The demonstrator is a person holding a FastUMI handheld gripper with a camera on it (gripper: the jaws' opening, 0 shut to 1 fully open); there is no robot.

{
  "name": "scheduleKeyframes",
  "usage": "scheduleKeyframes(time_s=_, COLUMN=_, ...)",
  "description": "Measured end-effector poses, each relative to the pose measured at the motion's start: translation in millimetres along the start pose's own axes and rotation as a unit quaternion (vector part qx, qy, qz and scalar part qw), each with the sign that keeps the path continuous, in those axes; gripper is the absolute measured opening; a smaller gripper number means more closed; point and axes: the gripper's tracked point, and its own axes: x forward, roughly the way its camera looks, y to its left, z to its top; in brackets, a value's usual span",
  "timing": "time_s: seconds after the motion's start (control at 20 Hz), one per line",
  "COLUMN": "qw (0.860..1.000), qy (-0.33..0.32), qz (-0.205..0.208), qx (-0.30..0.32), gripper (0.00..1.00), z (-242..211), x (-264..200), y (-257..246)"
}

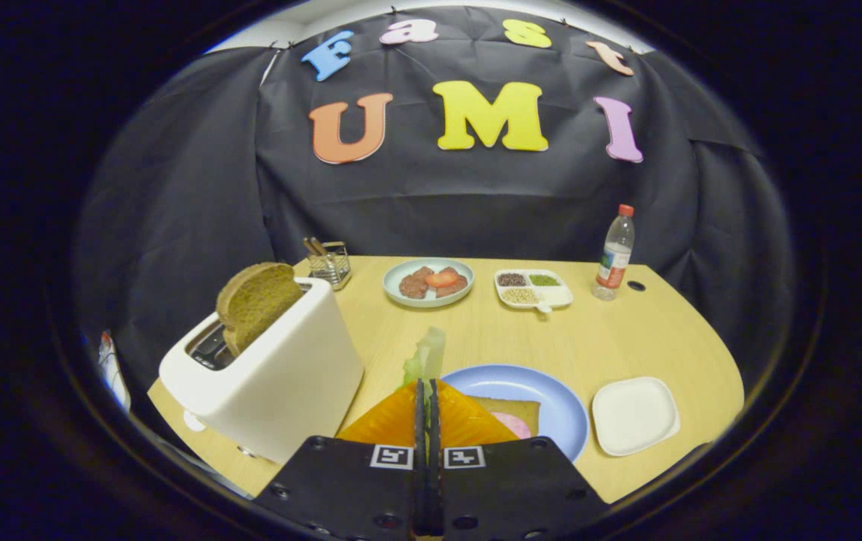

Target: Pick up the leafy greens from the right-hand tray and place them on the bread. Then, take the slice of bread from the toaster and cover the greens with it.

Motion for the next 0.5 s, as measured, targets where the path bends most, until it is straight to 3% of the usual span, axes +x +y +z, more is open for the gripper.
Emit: scheduleKeyframes(time_s=0.5, qw=0.998, qy=0.045, qz=-0.044, qx=0.016, gripper=0.00, z=-39.0, x=44.7, y=-73.3)
